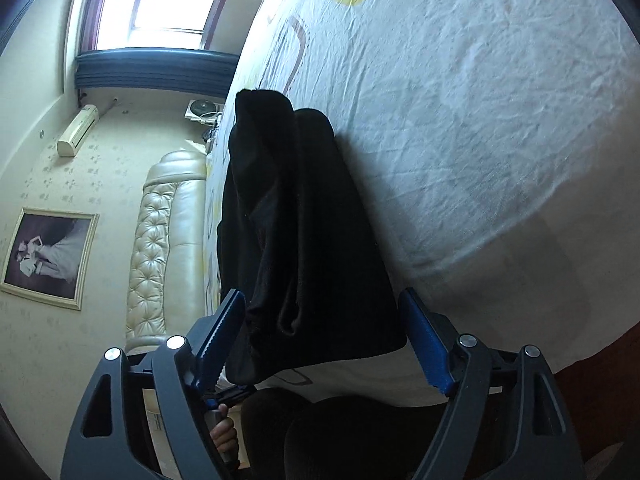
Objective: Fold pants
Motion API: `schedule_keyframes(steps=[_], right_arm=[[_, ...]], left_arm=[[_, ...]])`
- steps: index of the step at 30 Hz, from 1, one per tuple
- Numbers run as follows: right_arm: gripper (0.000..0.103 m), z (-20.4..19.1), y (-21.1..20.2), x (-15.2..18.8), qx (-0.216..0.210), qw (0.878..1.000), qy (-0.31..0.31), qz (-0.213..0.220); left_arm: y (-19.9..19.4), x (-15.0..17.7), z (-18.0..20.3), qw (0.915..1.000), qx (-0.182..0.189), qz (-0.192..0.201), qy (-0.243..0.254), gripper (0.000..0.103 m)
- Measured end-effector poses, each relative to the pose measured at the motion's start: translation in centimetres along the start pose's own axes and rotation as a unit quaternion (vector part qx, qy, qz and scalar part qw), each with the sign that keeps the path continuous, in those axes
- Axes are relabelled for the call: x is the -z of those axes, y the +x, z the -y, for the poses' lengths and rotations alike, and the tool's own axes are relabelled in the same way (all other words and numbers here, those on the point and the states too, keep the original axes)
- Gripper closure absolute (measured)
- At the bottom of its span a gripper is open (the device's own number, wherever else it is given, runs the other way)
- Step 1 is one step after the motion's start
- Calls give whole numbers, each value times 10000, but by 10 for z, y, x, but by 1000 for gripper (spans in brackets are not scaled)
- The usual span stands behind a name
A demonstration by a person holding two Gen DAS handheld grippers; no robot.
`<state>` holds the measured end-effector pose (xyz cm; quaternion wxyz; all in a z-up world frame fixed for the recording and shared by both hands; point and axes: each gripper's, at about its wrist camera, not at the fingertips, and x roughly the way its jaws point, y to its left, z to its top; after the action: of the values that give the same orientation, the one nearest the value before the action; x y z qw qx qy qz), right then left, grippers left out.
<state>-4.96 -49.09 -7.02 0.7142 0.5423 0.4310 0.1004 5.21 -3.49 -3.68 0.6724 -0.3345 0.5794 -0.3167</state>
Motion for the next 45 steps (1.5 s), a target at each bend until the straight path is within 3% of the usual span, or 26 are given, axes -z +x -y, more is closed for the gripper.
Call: schedule_keyframes(steps=[9, 11, 13, 15, 18, 25, 26, 27, 28, 32, 34, 37, 40, 41, 42, 45], right_arm=[[21, 0, 6, 1, -60, 9999, -147, 19], [24, -2, 6, 3, -17, 9998, -203, 50], [38, -4, 6, 6, 241, 9990, -385, 49], [45, -4, 6, 6, 360, 9984, -430, 51], [49, -1, 4, 6, 355, 9984, -446, 66], [49, 6, 0, 6, 270, 9986, -434, 93], [49, 7, 0, 6, 259, 9987, -429, 87], [49, 7, -1, 7, 250, 9988, -422, 90], [49, 8, -1, 6, 245, 9988, -416, 98], [50, 4, -1, 7, 215, 9982, -552, 77], [56, 4, -1, 7, 258, 9978, -618, 33], [56, 8, 0, 4, 135, 9985, -525, 36], [45, 5, -3, 2, 2, 9981, -623, -32], [44, 1, -5, 0, 29, 9977, -670, -87], [40, -3, -9, -3, 113, 9969, -768, -97], [30, -22, -29, -13, 525, 9901, -1278, 236]], left_arm=[[16, -1, 0, 9991, 322, 46, -259, 5], [11, -5, 3, 9986, 470, 170, -200, 5], [13, -6, 3, 9985, 494, 192, -133, 5], [21, -7, -7, 9978, 578, 84, -307, 5], [23, -4, -23, 9935, 932, 232, -613, 3], [25, -10, -9, 9968, 549, -34, -572, 3], [23, -10, -10, 9961, 508, 25, -716, 10], [23, -10, -10, 9958, 431, 73, -805, 41], [23, -9, -13, 9965, 101, 91, -823, 54], [23, -7, -20, 9974, 138, 121, -703, 66], [21, -3, -17, 9987, 88, 198, -452, 71], [23, -4, -13, 9997, 13, 215, -137, 69], [18, -6, -10, 9996, 94, 252, 122, 54], [12, -6, -9, 9993, 152, 279, 208, 43], [4, -6, -8, 9987, 251, 325, 293, 35], [-17, -14, -2, 9965, 341, 490, 587, 25]])
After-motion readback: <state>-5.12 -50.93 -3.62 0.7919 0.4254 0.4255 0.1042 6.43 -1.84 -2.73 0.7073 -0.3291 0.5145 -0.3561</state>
